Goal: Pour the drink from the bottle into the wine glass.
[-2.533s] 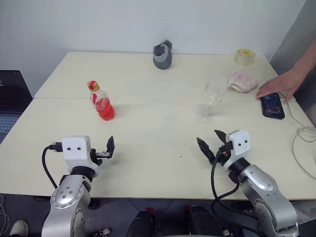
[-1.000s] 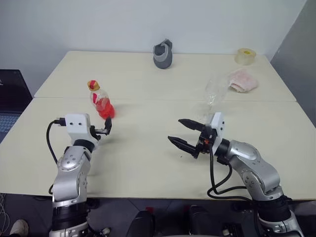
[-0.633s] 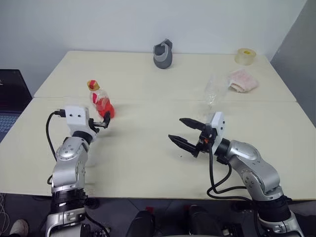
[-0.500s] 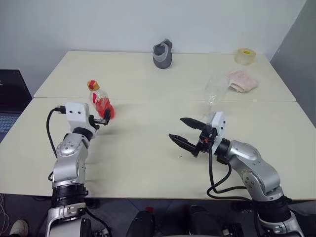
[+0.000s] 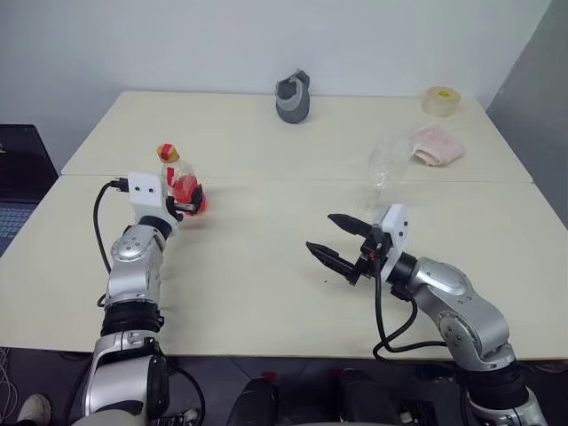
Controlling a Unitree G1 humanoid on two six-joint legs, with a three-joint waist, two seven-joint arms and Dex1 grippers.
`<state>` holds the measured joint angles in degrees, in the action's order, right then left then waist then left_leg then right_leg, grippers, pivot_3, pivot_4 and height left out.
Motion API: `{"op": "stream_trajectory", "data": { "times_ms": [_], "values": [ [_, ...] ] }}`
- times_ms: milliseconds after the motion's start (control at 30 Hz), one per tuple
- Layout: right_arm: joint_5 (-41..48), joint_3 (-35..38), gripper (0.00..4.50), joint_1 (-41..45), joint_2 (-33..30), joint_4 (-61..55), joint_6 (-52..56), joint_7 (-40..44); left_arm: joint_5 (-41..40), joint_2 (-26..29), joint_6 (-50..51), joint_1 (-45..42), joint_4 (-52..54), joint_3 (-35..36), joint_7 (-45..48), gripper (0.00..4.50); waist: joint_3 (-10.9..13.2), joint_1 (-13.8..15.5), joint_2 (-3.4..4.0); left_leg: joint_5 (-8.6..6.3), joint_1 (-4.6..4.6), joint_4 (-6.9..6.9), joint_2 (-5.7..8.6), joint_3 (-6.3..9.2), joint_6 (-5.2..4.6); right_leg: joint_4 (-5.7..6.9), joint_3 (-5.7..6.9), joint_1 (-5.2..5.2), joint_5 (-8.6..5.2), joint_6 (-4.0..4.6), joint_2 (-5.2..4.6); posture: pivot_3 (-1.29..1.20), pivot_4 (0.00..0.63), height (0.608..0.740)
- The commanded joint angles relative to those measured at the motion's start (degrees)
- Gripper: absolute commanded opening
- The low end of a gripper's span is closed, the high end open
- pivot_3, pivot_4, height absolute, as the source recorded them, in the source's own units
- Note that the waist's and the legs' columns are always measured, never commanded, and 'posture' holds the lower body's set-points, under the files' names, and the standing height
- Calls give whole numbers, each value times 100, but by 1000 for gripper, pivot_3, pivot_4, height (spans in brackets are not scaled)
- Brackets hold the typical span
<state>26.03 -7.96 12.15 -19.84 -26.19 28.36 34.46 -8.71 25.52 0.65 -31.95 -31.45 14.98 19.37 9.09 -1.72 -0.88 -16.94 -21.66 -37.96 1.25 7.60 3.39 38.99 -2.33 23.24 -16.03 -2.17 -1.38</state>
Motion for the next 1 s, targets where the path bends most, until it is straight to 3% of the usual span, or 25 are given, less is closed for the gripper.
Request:
{"op": "stream_trajectory", "data": {
  "times_ms": [33, 300, 400, 600, 667, 867, 1000],
  "values": [
    [128, 103, 4071, -1, -3, -327, 40, -61, 71, 129, -440, -316, -395, -39, 100, 4486, 0, -1, 0, 0, 0, 0, 0, 0, 0, 0, 0, 0, 0, 0, 0, 0, 150, 740],
    [138, 118, 4071, -41, -17, -387, 78, -114, 16, 103, -946, -703, -1019, -44, 232, 4486, 0, -8, 0, -1, -1, 0, 1, 1, -2, 0, 2, 1, 0, 0, 0, 0, 150, 740],
    [142, 111, 4071, -56, -14, -394, 69, -123, 11, 103, -1053, -741, -1117, -46, 269, 3893, 0, -10, 0, -1, -1, 0, 1, 1, -2, 1, 1, 1, 0, 0, 0, 0, 150, 740],
    [136, 111, 4071, -68, 6, -377, 39, -143, -1, 173, -1158, -796, -1283, 27, 221, 1942, 0, -11, 0, -1, -1, -1, 1, 1, -3, 1, 1, 1, 0, 0, 0, 0, 150, 740],
    [129, 110, 4071, -43, 19, -347, 28, -148, 1, 186, -1185, -821, -1335, 27, 214, 1480, 0, -12, 0, -1, -1, -1, 1, 2, -3, 1, 1, 1, 0, 0, 1, 0, 150, 740],
    [-32, 77, 4071, 153, 32, -194, -14, -209, -24, 137, -931, -715, -941, -78, 313, 1368, 0, -14, 0, -1, -1, -1, 1, 2, -2, 2, 1, 2, 0, 0, 1, 0, 150, 740],
    [-179, 75, 4071, 584, 2, 83, 155, -339, -165, -8, -225, -371, 284, -455, 810, 1368, 0, -18, 0, 1, -4, -2, 1, 2, 1, 2, 0, 4, 0, 0, 1, 0, 150, 740]
  ]
}}
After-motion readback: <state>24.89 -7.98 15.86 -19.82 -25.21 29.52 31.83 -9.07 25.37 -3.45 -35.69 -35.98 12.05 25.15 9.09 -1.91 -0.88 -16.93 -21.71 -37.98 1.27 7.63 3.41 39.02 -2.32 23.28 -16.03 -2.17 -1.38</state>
